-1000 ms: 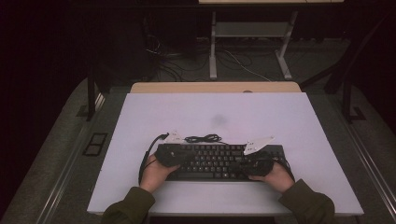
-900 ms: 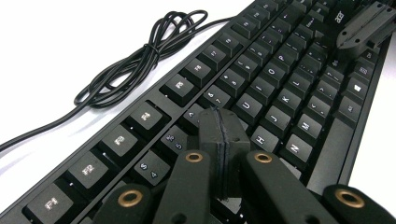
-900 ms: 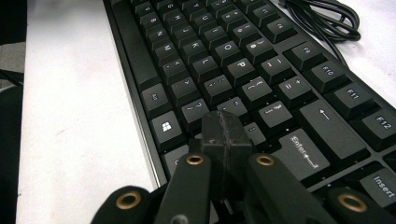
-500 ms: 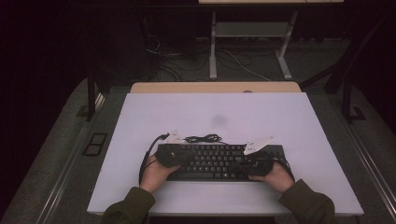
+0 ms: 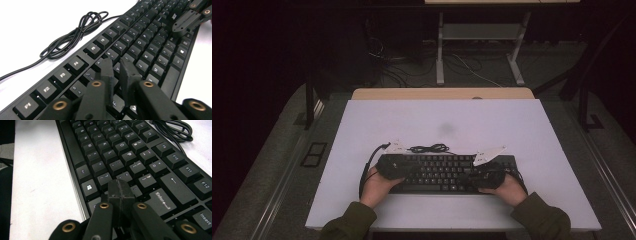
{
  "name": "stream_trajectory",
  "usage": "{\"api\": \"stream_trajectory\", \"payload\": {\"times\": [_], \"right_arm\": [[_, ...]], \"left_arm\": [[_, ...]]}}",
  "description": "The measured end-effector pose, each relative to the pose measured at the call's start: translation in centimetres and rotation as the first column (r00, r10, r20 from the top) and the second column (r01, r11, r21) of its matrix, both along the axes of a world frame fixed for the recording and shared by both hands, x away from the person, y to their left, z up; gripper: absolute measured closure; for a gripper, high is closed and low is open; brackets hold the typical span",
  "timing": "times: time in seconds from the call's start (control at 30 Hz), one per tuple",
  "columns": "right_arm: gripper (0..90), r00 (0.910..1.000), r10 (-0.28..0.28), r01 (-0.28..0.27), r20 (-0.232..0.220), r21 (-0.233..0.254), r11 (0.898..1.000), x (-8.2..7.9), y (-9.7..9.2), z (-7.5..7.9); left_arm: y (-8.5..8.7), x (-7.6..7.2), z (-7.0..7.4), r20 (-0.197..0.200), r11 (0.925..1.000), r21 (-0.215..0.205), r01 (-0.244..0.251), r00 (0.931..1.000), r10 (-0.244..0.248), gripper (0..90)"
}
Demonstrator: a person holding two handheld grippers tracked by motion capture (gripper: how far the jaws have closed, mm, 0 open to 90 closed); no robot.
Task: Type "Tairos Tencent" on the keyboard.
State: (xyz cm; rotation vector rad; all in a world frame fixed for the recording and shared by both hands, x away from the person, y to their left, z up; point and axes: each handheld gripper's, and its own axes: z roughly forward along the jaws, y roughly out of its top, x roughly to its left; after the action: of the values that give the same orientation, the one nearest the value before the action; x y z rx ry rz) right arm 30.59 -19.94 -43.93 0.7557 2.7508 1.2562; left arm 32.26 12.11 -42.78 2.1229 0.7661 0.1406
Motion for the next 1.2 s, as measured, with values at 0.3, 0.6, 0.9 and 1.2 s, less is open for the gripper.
{"api": "stream_trajectory", "payload": {"times": [0.3,0.6,0.9,1.2], "right_arm": [[89.2,1.0000,0.002,-0.002,0.003,0.003,1.000,0.0,0.0,0.0],[89.2,1.0000,0.002,-0.002,-0.001,0.004,1.000,0.0,0.0,0.0],[87.2,1.0000,-0.005,0.004,0.007,0.054,0.999,0.1,-0.6,0.7],[66.5,0.9999,-0.017,0.017,0.001,0.114,0.993,0.5,-0.2,1.3]], "left_arm": [[1.4,-0.8,0.7,0.032,0.9987,-0.051,-0.002,0.9995,0.003,54.5],[2.3,-1.7,0.8,0.070,0.9982,-0.059,-0.006,0.9975,0.010,21.8],[3.2,-2.3,0.7,0.090,0.9968,-0.077,-0.020,0.9956,0.027,15.7],[3.5,-2.8,0.7,0.099,0.9961,-0.086,-0.019,0.9947,0.028,15.2]]}}
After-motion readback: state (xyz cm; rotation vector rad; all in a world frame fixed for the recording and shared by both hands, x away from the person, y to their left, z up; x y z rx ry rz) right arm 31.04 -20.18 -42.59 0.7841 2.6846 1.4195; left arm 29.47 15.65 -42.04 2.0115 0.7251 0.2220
